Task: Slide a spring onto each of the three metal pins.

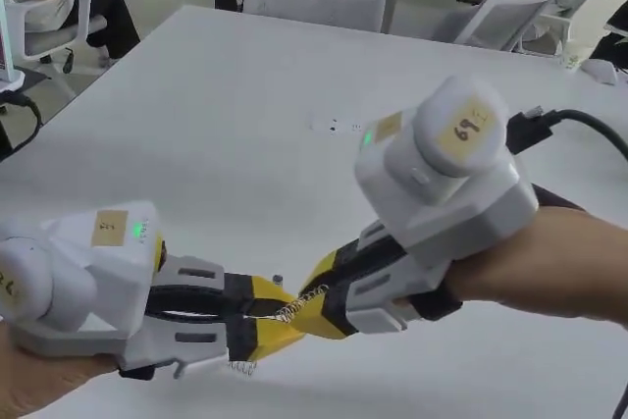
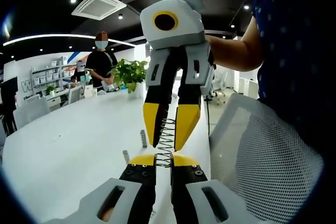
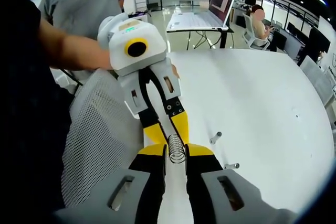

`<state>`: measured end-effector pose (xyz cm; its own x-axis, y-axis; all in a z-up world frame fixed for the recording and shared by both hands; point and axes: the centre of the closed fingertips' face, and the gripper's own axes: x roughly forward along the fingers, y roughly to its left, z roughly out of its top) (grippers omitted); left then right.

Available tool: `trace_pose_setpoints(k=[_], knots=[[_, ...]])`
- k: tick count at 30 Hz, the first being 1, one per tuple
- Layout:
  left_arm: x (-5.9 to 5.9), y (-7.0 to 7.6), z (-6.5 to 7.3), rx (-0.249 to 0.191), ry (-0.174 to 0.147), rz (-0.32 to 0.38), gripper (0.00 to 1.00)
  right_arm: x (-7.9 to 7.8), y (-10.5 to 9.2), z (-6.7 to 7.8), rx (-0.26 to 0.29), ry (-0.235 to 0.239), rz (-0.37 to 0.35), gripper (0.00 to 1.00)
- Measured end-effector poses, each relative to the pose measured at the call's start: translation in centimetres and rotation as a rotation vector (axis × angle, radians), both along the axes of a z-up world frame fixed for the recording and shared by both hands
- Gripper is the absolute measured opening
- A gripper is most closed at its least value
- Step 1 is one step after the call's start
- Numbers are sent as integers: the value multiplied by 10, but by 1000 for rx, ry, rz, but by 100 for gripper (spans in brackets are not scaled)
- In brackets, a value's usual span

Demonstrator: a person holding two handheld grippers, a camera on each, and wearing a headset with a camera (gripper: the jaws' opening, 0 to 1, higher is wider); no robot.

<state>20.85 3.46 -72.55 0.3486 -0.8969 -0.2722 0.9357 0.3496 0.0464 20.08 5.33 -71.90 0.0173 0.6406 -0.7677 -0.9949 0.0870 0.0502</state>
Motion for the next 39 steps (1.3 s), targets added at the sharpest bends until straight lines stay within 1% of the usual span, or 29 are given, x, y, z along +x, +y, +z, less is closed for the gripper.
trace_pose_setpoints(k=[4, 5, 7, 11, 13, 17, 21, 26, 28, 30, 31, 32, 34, 37, 39], knots=[[0, 0, 0, -4, 4, 3, 2, 1, -1, -1, 0, 1, -6, 10], [0, -1, 2, -19, 10, 4, 2, 0, 0, -1, 2, 2, -4, 10], [0, 0, 2, -13, 5, 6, 2, 1, 0, -1, 6, -1, -6, 10], [0, -1, 2, -13, 8, 4, 2, -1, 0, -2, 7, 17, -11, 9], [-1, -2, 2, -11, 7, 3, 2, -1, 0, -2, 2, 18, -14, 9], [-2, -3, 1, -4, 2, -5, 2, -2, 0, -2, -17, 28, -17, 8], [-1, -4, 1, -6, 5, -7, 2, -2, 1, 0, -24, 23, -11, 8], [-1, -3, 0, 2, 2, -6, 3, -1, 3, -1, -47, 20, -4, 8], [-1, -3, -1, 3, 9, -6, 3, -2, 3, -3, -59, 20, 2, 8], [-1, -4, -3, 13, 12, -7, 4, -2, 3, -4, -73, 16, 9, 8], [-2, -4, -5, 19, 18, -9, 4, -3, 3, -4, -76, 16, 12, 8], [-2, -5, -6, 23, 27, -7, 6, -2, 2, -5, -82, 13, 14, 8], [-1, -4, -8, 32, 29, -2, 12, 0, 1, -5, -93, 1, 12, 8], [0, 0, -9, 32, 37, 2, 12, 3, -2, -5, -100, 1, 6, 8], [2, 4, -8, 29, 37, 14, 12, 6, -7, -6, -114, -5, 3, 8]])
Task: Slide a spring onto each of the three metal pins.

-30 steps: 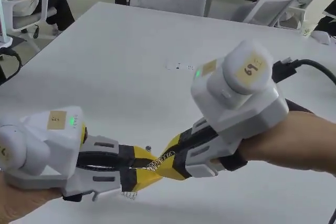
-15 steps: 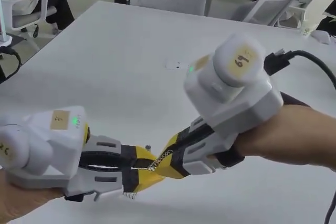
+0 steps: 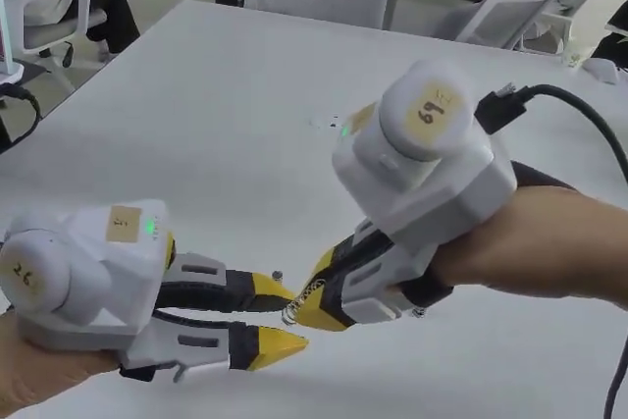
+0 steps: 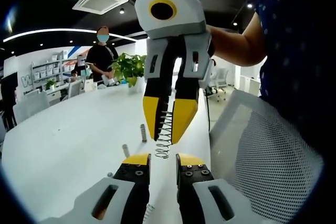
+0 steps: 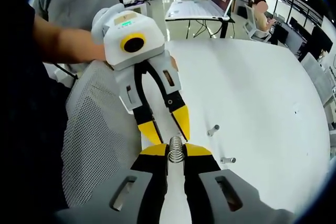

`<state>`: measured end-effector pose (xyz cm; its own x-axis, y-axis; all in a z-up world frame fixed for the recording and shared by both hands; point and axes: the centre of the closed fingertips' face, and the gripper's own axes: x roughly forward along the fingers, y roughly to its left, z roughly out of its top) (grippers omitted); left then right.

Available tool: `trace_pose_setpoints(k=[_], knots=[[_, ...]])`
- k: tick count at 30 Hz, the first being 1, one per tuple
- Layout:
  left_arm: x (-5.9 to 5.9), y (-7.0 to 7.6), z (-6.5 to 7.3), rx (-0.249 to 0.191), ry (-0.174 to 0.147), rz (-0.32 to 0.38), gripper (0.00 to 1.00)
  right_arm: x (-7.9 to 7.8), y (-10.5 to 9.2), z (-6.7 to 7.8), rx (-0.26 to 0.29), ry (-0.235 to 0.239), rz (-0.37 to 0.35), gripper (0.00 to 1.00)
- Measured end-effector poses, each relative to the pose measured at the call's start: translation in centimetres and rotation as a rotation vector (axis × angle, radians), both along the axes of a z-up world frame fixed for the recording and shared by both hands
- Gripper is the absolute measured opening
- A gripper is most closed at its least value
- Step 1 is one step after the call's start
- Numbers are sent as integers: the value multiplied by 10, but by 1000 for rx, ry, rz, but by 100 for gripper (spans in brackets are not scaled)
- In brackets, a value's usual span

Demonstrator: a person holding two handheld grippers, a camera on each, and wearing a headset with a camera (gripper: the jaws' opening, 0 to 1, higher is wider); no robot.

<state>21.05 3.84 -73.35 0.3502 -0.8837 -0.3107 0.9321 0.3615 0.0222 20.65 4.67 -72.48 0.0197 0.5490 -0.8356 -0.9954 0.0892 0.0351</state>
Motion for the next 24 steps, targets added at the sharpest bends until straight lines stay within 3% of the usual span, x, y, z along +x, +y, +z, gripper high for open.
trace_pose_setpoints(k=[12, 20, 24], knots=[[5, 20, 0, -12, 9, 63, 15, 26, -32, -3, -90, -39, -40, 8], [4, 37, -9, -10, 27, 117, 19, 54, -50, -2, -132, -75, -88, 8], [3, 44, -18, 14, 35, 141, 23, 62, -53, -4, -149, -90, -98, 8]])
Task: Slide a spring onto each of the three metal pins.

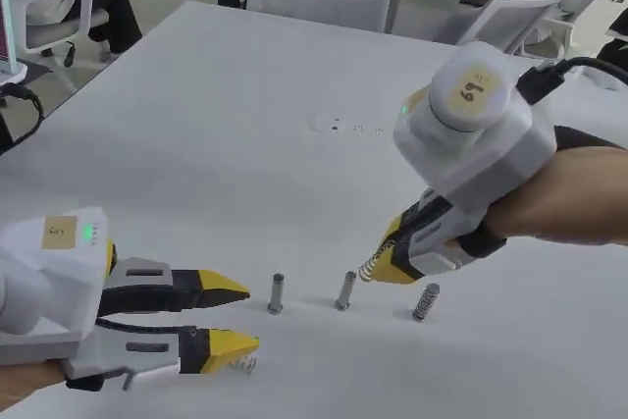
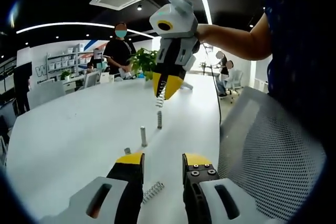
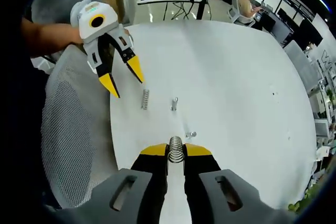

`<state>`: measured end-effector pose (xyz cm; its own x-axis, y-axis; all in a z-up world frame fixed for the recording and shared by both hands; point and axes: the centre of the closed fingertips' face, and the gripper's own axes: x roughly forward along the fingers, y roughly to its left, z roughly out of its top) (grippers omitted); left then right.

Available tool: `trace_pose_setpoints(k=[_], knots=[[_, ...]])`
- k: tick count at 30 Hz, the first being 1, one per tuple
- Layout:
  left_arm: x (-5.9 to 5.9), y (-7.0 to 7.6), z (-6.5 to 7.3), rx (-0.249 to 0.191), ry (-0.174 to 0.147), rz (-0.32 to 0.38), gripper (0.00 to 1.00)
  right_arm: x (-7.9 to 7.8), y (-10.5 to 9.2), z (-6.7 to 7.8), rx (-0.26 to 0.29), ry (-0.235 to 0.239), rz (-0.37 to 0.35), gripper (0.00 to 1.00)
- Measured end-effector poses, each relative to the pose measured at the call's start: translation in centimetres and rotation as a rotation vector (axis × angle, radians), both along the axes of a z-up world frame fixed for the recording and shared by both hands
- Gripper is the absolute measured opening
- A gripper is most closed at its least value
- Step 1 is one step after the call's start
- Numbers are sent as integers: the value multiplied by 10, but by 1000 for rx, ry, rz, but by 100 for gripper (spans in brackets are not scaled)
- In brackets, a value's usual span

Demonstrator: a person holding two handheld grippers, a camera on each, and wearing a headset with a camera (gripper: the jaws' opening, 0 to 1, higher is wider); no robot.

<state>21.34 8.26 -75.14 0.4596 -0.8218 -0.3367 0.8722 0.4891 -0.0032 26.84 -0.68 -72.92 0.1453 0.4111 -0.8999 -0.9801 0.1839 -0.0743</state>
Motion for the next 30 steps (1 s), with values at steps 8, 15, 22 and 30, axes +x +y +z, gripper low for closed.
trace_pose_setpoints(k=[8, 15, 22, 30], knots=[[0, 10, -16, 32, 10, 44, 39, 9, 0, -4, -10, -7, -10, 8], [4, 17, -24, 38, 16, 87, 55, 15, -1, -7, -21, -13, -11, 8], [4, 21, -28, 51, 14, 104, 64, 20, 0, -12, -38, -4, -7, 8], [6, 25, -27, 39, 14, 131, 74, 24, 1, -21, -70, 15, 4, 8]])
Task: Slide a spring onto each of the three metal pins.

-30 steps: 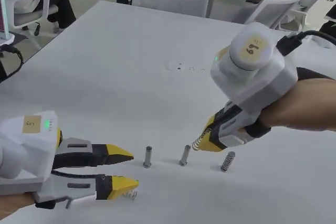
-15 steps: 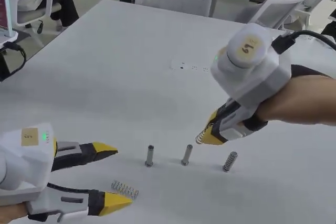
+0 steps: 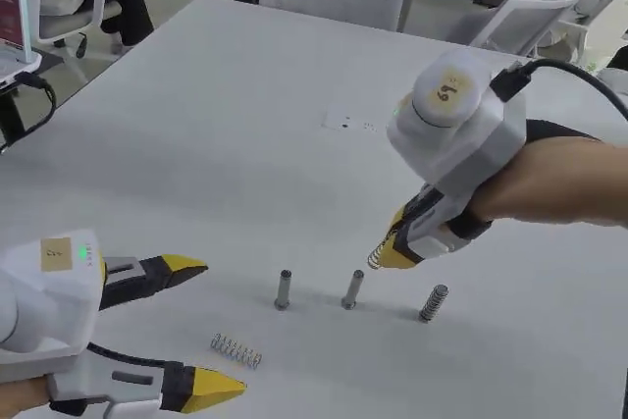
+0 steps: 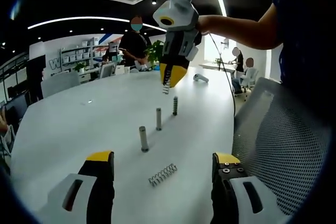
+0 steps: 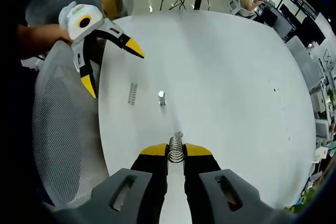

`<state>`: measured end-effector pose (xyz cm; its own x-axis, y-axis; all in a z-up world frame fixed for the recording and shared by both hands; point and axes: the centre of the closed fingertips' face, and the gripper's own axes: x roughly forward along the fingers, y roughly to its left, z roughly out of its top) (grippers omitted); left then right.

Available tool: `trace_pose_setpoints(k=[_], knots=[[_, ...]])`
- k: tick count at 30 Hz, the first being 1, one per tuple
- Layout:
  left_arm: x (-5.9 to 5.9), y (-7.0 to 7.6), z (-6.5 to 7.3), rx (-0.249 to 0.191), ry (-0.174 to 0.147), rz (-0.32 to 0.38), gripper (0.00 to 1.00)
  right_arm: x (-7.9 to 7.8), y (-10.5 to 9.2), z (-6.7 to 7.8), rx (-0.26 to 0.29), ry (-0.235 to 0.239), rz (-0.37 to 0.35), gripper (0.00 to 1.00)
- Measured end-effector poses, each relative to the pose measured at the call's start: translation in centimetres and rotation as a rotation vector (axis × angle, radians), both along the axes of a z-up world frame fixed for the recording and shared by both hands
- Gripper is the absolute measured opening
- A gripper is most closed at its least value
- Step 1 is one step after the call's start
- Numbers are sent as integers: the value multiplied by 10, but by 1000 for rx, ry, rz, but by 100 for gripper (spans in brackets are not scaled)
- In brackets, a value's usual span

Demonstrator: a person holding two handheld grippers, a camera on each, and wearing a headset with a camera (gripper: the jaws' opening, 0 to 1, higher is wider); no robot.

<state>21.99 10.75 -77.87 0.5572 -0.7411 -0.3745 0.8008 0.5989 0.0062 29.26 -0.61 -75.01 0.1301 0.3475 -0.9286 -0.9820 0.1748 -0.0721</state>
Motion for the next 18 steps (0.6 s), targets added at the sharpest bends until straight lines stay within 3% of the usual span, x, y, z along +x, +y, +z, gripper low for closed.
trace_pose_setpoints(k=[6, 18], knots=[[0, 2, 0, -4, -1, 12, 77, 7, 2, -13, -41, 3, 15, 8], [0, 5, 5, -16, -5, 25, 77, 15, 8, -30, -69, 28, 22, 8]])
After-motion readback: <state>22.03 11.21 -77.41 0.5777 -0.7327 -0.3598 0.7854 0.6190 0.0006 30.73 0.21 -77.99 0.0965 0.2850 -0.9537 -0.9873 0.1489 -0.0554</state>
